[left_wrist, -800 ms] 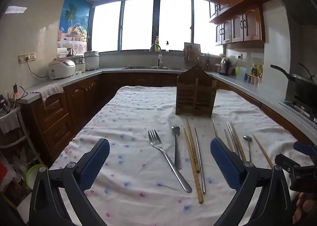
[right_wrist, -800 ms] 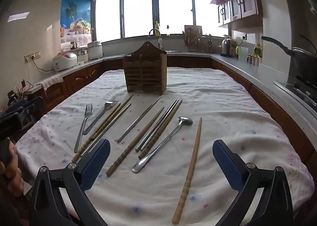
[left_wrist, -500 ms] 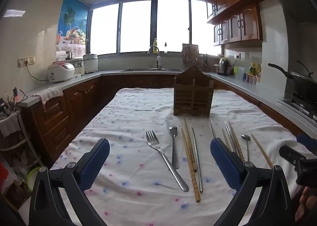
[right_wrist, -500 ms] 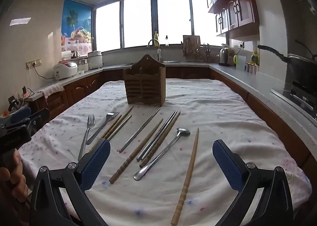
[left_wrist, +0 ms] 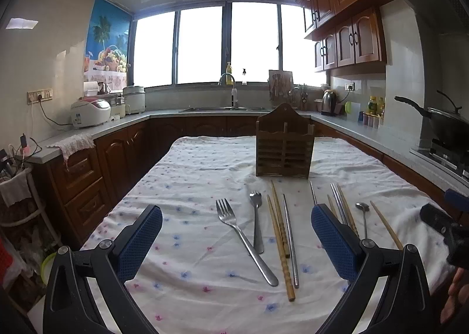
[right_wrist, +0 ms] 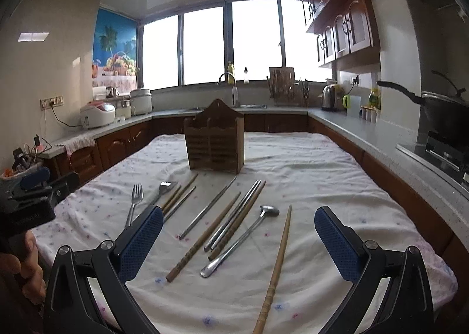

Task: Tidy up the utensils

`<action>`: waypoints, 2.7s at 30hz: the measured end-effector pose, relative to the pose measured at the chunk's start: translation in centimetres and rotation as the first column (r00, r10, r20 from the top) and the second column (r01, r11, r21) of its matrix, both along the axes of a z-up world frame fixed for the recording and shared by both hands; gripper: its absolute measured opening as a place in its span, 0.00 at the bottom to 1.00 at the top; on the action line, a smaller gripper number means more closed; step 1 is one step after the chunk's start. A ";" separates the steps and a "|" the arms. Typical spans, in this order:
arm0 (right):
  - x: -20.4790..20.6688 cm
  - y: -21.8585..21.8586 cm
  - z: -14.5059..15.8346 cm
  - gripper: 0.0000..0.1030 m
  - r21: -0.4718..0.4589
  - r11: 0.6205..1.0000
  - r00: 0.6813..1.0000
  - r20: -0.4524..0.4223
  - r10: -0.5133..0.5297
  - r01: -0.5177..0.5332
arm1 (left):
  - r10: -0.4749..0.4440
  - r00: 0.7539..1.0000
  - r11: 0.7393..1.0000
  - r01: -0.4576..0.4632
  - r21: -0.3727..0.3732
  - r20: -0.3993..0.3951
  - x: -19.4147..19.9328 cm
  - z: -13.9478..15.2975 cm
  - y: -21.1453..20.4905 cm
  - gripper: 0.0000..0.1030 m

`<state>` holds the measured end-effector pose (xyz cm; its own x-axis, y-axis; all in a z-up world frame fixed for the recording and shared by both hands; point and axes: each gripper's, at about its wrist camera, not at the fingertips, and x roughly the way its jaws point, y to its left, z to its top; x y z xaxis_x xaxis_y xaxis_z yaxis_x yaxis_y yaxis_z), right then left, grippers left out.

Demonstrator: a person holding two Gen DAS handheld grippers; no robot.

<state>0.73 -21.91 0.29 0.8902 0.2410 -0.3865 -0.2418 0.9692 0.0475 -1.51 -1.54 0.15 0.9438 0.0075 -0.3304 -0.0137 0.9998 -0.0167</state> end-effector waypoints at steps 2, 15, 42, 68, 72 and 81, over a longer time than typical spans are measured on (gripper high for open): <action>0.2 0.0 0.1 1.00 0.001 1.000 1.000 0.004 0.003 -0.003 | -0.001 1.000 1.000 0.001 0.002 0.002 0.0 0.0 0.0 0.99; 0.5 0.2 -0.2 1.00 0.006 1.000 1.000 0.003 0.010 -0.010 | -0.008 1.000 1.000 0.008 0.016 0.019 -0.3 0.1 -0.4 0.99; 0.7 0.5 -0.5 1.00 0.009 1.000 1.000 -0.002 0.009 -0.009 | -0.006 1.000 1.000 0.006 0.020 0.020 0.1 0.1 -0.5 0.99; 6.1 -0.4 -0.6 1.00 0.048 0.999 0.990 -0.141 0.001 0.006 | -0.091 0.983 0.996 0.087 -0.034 -0.158 6.6 1.3 0.5 0.99; 8.2 -1.2 -1.1 1.00 0.068 0.997 0.980 -0.197 -0.016 0.030 | -0.107 0.974 0.994 0.098 -0.057 -0.201 9.3 2.0 1.0 0.99; 13.6 -2.0 -1.8 0.77 0.101 0.992 0.947 -0.319 -0.036 0.072 | -0.147 0.953 0.988 0.129 -0.086 -0.266 15.4 3.1 2.1 0.92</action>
<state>14.33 -23.88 -1.55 0.7393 0.2529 -0.6241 -0.1441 0.9648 0.2202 13.85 0.61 3.21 0.8092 -0.1473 -0.5688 0.1110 0.9890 -0.0982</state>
